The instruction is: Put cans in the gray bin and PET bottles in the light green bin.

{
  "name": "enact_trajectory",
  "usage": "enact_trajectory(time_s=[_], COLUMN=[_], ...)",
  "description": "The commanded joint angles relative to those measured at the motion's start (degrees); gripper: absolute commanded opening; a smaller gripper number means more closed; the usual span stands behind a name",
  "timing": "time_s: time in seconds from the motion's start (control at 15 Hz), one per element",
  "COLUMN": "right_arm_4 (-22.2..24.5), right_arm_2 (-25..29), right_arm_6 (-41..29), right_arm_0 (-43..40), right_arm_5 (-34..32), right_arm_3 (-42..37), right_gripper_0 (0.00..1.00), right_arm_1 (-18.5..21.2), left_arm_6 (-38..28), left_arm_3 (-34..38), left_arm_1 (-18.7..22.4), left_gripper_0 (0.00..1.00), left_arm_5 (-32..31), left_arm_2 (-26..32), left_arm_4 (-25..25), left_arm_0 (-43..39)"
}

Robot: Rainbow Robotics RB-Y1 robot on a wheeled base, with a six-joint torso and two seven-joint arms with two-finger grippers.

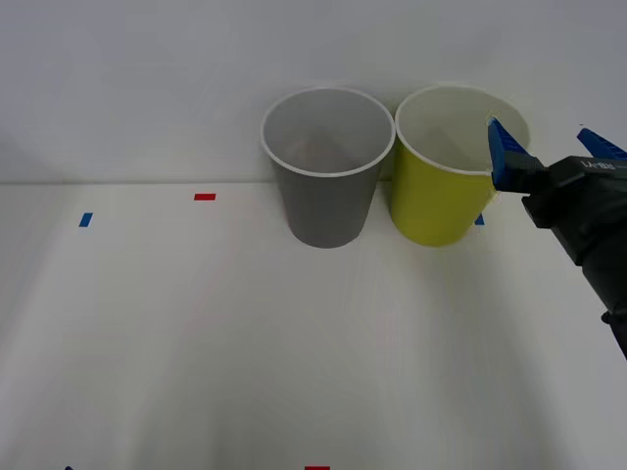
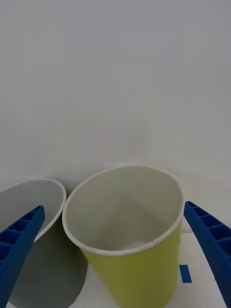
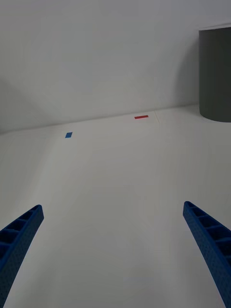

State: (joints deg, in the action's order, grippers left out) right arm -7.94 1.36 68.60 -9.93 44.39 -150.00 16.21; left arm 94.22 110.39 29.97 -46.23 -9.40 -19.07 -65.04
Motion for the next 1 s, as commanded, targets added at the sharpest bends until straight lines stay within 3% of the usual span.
enact_trajectory(time_s=[0.07, 0.13, 0.33, 0.47, 0.8, 1.0], right_arm_4=[-0.23, -1.11, -4.10, -6.82, -4.27, -3.13], right_arm_2=[0.04, 0.13, -1.10, -1.36, -3.65, -4.35], right_arm_6=[0.48, 0.48, 6.90, 7.51, 9.36, 11.56], right_arm_0=[-1.14, -1.67, -6.59, -10.11, -17.84, -21.45], right_arm_5=[-1.06, -3.08, -21.19, -24.97, -45.36, -51.60], right_arm_3=[0.00, 0.00, 6.12, 6.91, 16.23, 19.13], right_gripper_0=[0.99, 0.99, 0.99, 0.99, 0.99, 0.99], right_arm_1=[1.28, 2.16, 5.15, 7.17, 11.13, 11.83], left_arm_6=[0.00, 0.00, 0.00, 0.00, 0.00, 0.00], left_arm_3=[0.00, 0.00, 0.00, 0.00, 0.00, 0.00], left_arm_1=[0.00, 0.00, 0.00, 0.00, 0.00, 0.00], left_gripper_0=[1.00, 1.00, 1.00, 1.00, 1.00, 1.00], left_arm_5=[0.00, 0.00, 0.00, 0.00, 0.00, 0.00], left_arm_2=[0.00, 0.00, 0.00, 0.00, 0.00, 0.00], left_arm_4=[0.00, 0.00, 0.00, 0.00, 0.00, 0.00], left_arm_0=[0.00, 0.00, 0.00, 0.00, 0.00, 0.00])
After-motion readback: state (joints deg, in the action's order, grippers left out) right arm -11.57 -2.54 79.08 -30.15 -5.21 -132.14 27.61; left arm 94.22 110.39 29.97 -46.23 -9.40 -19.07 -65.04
